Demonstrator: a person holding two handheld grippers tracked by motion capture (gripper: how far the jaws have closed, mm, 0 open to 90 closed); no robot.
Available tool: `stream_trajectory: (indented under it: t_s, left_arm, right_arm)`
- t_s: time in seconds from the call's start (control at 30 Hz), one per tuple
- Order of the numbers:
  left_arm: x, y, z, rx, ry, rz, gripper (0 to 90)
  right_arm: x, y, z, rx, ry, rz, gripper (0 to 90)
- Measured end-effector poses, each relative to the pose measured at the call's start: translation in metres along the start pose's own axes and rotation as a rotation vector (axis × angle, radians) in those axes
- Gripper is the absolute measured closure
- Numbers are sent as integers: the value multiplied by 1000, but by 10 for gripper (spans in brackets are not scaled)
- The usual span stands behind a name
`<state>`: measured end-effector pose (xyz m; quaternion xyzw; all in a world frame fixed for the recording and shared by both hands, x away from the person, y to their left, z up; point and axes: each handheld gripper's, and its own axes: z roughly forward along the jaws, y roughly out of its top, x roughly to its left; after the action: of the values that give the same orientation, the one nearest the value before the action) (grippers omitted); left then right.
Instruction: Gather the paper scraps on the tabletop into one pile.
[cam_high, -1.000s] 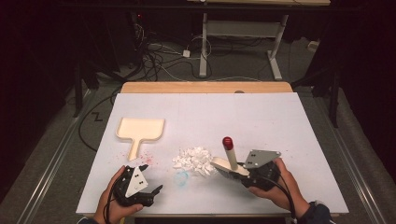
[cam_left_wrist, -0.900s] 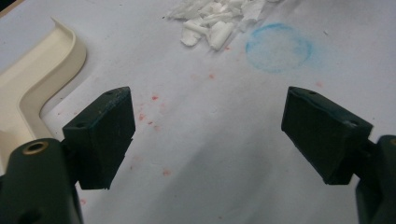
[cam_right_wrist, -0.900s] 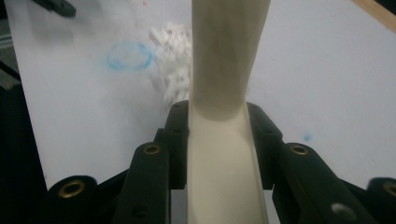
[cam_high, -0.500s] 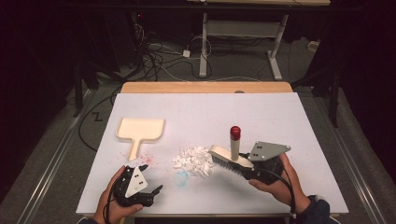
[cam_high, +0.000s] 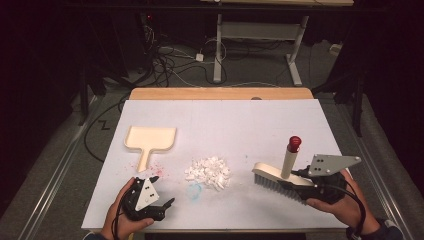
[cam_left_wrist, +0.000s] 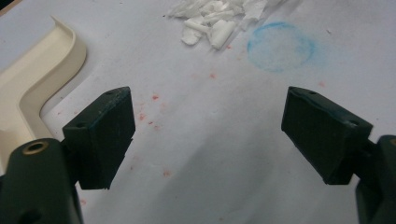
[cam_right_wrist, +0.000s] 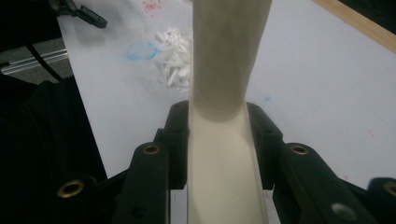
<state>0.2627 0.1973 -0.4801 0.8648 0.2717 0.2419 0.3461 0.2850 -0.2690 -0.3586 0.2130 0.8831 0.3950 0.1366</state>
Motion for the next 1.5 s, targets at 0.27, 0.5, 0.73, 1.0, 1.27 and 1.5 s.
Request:
stream_trajectory:
  t_s: [0.27,0.5,0.73,1.0,1.27,1.5]
  left_arm:
    - [0,0,1,5,-3,1,166]
    - [0,-1,2,9,-8,4,166]
    - [-1,0,4,20,-11,7,166]
    - [0,-1,4,19,-6,11,166]
    - [0,-1,4,16,-8,11,166]
    - [0,-1,3,11,-4,9,166]
  right_arm:
    - [-2,-14,7,86,146,22,676]
    - [-25,-24,31,177,180,81,673]
    - [-55,-22,45,249,105,75,595]
    - [-81,-16,70,388,42,31,495]
    - [-94,-5,79,374,-92,-16,451]
    - [-98,-5,77,171,-257,91,520]
